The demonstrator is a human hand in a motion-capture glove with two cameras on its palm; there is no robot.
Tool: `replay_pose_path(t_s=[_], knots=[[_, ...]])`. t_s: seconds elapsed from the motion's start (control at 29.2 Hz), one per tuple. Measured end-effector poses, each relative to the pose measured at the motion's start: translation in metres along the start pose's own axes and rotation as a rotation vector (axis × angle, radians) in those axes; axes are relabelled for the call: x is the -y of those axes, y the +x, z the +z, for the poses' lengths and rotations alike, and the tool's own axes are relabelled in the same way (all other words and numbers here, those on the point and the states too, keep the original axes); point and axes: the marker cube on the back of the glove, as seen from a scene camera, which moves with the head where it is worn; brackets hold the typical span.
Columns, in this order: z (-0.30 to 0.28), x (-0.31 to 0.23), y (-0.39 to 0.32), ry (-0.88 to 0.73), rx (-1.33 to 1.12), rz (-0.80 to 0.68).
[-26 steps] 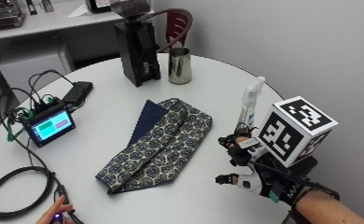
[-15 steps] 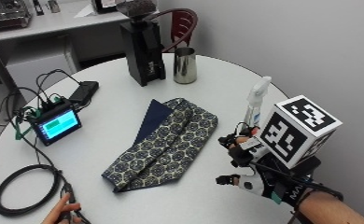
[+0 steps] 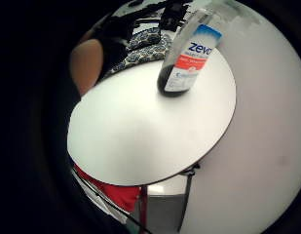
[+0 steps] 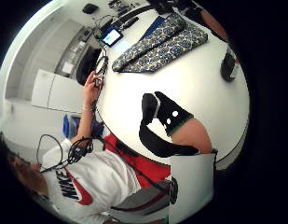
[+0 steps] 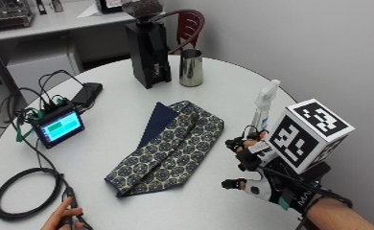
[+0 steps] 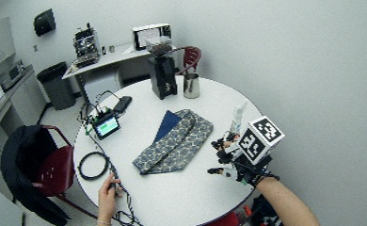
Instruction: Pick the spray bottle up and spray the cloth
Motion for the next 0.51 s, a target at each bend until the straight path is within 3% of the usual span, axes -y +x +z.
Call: replay_pose_path(t_s=[0.31, 0.51], knots=[[0.003, 0.007, -0.004, 0.017, 0.011, -0.003], [-0.009, 0.017, 0.003, 0.109, 0.074, 0.044]])
